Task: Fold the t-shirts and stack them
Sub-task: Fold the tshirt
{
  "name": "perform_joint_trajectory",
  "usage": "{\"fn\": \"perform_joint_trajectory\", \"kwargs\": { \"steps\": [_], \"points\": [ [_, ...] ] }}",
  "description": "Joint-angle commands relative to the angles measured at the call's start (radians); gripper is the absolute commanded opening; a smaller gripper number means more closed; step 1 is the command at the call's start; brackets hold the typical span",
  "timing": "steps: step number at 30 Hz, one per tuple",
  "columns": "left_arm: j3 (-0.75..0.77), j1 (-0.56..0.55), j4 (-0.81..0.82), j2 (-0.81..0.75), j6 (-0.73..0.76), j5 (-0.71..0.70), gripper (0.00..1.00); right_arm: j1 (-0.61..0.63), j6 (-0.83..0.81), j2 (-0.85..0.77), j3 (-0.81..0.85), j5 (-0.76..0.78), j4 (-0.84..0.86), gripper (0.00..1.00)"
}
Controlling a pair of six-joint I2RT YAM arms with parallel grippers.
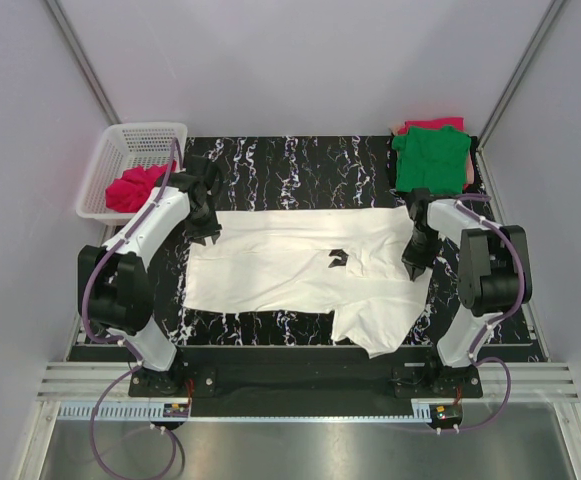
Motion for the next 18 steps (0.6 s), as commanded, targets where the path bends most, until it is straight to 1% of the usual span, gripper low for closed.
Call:
{"fn": "perform_joint_trajectory", "kwargs": {
  "steps": [1,5,10,11,12,13,15,18],
  "points": [
    [0.000,0.000,0.014,-0.034,-0.002,-0.016,0.30,-0.004,0.020,-0.097,0.022,0.036,-0.074,0.01],
    [-0.017,0.000,0.022,-0.049,-0.002,-0.011,0.30,-0.004,0.029,-0.152,0.010,0.049,-0.096,0.00],
    [-0.049,-0.003,0.029,-0.075,-0.005,-0.011,0.30,-0.004,0.031,-0.178,0.000,0.053,-0.116,0.00],
    [-0.055,-0.003,0.029,-0.083,-0.005,-0.010,0.30,-0.005,0.029,-0.178,-0.003,0.052,-0.114,0.01],
    [-0.059,-0.003,0.029,-0.084,-0.005,-0.011,0.30,-0.004,0.029,-0.177,-0.006,0.052,-0.114,0.09],
    [-0.062,-0.003,0.029,-0.089,-0.005,-0.011,0.30,-0.005,0.031,-0.175,-0.009,0.049,-0.114,0.15],
    [-0.066,-0.003,0.029,-0.098,-0.003,-0.013,0.30,-0.005,0.028,-0.160,-0.013,0.046,-0.113,0.16],
    [-0.069,-0.004,0.028,-0.106,-0.002,-0.016,0.30,-0.004,0.028,-0.151,-0.029,0.036,-0.105,0.12]
  ]
}}
